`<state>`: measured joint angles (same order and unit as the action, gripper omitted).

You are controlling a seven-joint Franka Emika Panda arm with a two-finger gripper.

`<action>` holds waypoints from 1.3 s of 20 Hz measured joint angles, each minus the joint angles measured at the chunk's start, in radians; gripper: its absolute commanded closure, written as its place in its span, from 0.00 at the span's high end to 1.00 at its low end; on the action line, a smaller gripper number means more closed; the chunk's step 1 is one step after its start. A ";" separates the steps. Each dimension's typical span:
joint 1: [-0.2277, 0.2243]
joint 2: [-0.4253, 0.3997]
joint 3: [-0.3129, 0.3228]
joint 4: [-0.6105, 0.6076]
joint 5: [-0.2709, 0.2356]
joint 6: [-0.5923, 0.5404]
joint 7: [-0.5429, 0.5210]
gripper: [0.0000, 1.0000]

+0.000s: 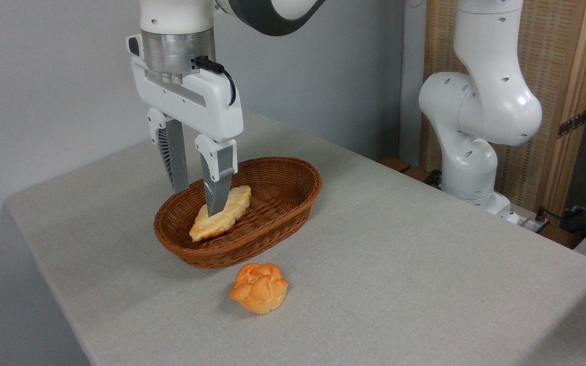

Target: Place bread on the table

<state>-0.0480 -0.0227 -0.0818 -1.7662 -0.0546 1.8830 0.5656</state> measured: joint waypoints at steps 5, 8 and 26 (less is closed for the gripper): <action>0.000 0.000 0.001 0.000 0.000 0.000 0.000 1.00; 0.000 0.000 0.001 0.000 0.000 0.000 0.000 1.00; -0.016 0.000 -0.028 -0.035 0.000 -0.041 0.000 1.00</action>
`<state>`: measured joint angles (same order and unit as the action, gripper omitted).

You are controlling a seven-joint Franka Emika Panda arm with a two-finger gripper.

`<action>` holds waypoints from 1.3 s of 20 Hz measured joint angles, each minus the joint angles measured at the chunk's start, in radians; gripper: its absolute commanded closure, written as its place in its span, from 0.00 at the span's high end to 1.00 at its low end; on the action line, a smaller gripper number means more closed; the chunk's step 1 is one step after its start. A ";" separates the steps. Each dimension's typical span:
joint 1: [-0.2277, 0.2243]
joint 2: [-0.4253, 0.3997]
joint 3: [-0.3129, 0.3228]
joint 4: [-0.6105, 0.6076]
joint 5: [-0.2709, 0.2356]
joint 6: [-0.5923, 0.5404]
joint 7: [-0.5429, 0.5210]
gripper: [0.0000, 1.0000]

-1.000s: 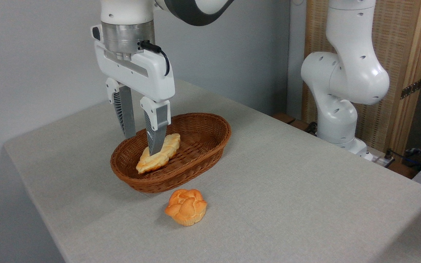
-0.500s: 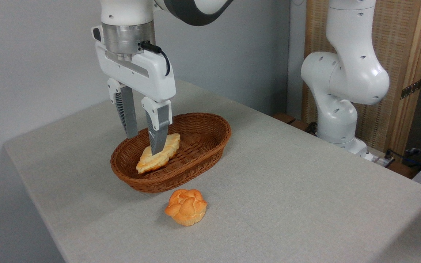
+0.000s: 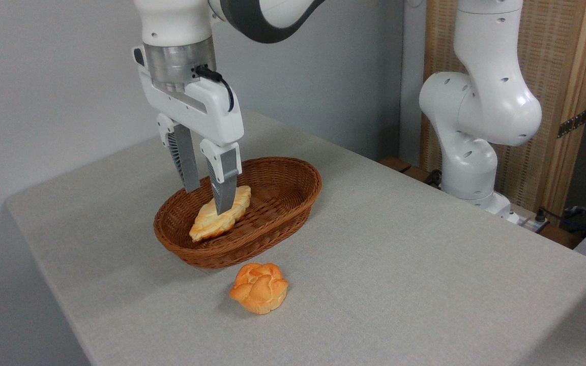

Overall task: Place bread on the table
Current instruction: 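Lower the open gripper around the pale bread slice in the basket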

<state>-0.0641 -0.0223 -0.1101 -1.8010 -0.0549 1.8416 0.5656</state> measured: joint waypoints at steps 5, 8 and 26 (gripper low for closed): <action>-0.008 -0.009 -0.047 -0.066 0.000 0.001 0.000 1.00; -0.014 -0.020 -0.075 -0.111 -0.001 0.020 -0.005 1.00; -0.114 0.024 -0.081 -0.273 -0.062 0.279 -0.230 1.00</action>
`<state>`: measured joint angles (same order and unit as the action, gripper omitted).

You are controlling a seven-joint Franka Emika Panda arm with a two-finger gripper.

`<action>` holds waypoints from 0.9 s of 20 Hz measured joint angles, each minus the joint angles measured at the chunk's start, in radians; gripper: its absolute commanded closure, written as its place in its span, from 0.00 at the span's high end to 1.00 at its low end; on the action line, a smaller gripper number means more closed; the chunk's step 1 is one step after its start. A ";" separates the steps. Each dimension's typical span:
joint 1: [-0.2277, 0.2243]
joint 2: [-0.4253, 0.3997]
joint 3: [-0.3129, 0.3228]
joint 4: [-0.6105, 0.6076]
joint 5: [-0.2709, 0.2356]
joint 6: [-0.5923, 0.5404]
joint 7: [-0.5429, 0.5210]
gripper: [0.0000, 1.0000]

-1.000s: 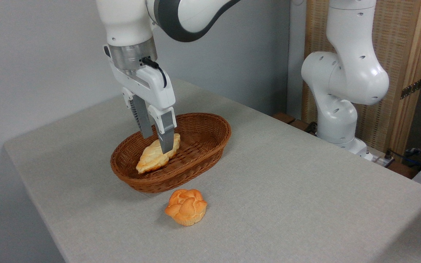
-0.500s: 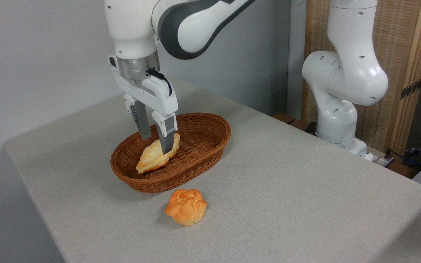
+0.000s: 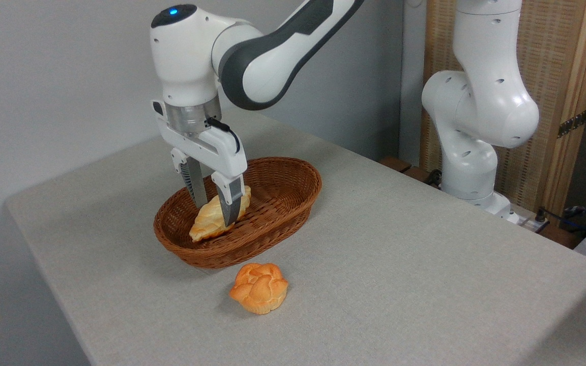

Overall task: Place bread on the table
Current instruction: 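Lower the open gripper around the pale bread slice in the basket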

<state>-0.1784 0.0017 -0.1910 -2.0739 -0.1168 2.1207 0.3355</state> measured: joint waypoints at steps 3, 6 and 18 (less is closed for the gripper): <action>-0.007 0.013 0.000 -0.001 0.000 0.015 0.000 1.00; -0.012 0.023 0.000 -0.001 0.000 0.021 0.000 1.00; -0.012 0.025 0.001 -0.001 0.000 0.022 0.000 0.30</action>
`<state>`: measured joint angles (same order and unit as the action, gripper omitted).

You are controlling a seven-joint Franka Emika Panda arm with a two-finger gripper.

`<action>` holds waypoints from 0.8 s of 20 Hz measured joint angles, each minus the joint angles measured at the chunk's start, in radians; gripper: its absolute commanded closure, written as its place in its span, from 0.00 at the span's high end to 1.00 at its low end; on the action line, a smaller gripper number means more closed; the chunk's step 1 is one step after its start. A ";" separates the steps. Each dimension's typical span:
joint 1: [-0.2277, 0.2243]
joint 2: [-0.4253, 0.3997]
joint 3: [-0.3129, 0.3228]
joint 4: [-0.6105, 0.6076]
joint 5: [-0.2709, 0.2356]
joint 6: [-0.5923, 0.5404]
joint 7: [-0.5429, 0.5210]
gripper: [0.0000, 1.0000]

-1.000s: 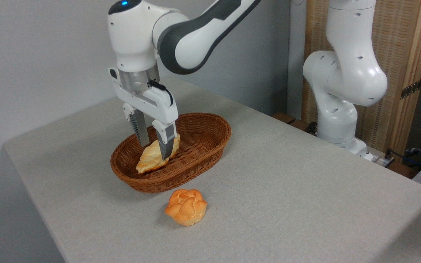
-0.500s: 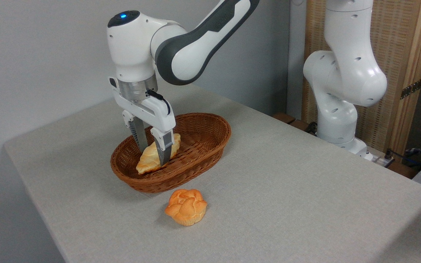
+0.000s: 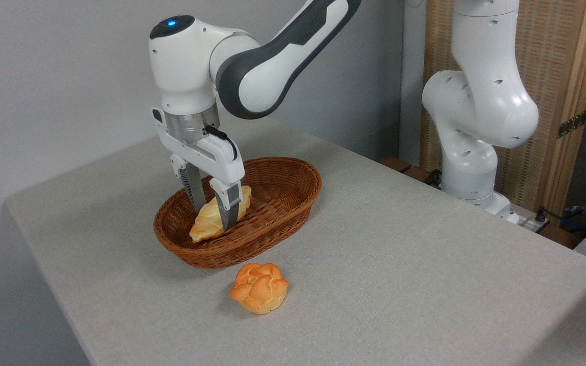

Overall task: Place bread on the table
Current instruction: 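Lower the open gripper around the pale bread slice in the basket, then close the gripper on the pale bread slice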

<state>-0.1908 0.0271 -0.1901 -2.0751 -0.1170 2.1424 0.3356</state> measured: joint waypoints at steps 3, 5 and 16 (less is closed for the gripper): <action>0.000 0.000 0.000 0.000 0.000 0.000 0.000 0.30; 0.000 0.000 0.001 0.000 0.000 0.000 0.000 0.31; 0.000 -0.002 0.004 0.000 0.000 0.000 0.000 0.32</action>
<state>-0.1906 0.0255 -0.1862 -2.0748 -0.1170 2.1424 0.3356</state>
